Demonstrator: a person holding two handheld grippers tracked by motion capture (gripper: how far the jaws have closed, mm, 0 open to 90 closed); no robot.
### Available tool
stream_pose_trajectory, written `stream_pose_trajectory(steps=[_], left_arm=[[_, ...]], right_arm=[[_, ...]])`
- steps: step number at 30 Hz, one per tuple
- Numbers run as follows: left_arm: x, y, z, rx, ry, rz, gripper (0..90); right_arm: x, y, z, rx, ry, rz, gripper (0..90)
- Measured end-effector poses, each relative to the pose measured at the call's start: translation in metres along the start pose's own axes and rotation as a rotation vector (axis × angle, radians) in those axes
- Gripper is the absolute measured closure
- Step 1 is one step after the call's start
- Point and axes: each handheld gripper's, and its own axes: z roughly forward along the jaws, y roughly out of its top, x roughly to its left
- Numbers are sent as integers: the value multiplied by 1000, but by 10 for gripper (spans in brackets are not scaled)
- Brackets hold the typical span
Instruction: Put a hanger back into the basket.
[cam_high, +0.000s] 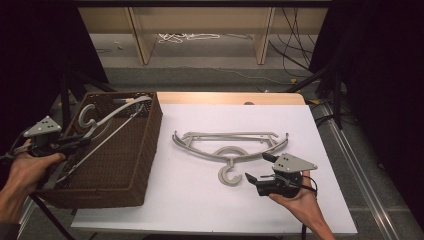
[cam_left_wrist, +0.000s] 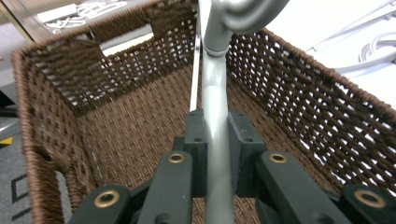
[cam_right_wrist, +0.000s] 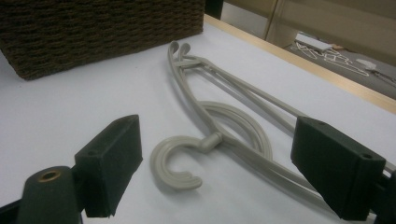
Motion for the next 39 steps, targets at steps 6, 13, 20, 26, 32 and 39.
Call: stream_pose_trajectory(steps=[6, 13, 20, 26, 32, 39], left_arm=[[-6, -1, 17, 90, -3, 39, 795], [-10, -8, 34, 142, -4, 39, 795], [-14, -11, 43, 233, -21, 107, 791], [-14, -23, 50, 255, -46, 62, 770], [-17, -24, 51, 250, -20, 72, 675], [-20, -16, 43, 216, -7, 83, 464]], right_arm=[[0, -1, 1, 6, 5, 2, 173], [0, -2, 1, 8, 5, 2, 173], [0, -2, 3, 1, 0, -1, 176], [0, -3, 2, 14, 10, 3, 177], [0, -2, 3, 10, 9, -3, 176], [0, -3, 3, 18, 17, -2, 177]])
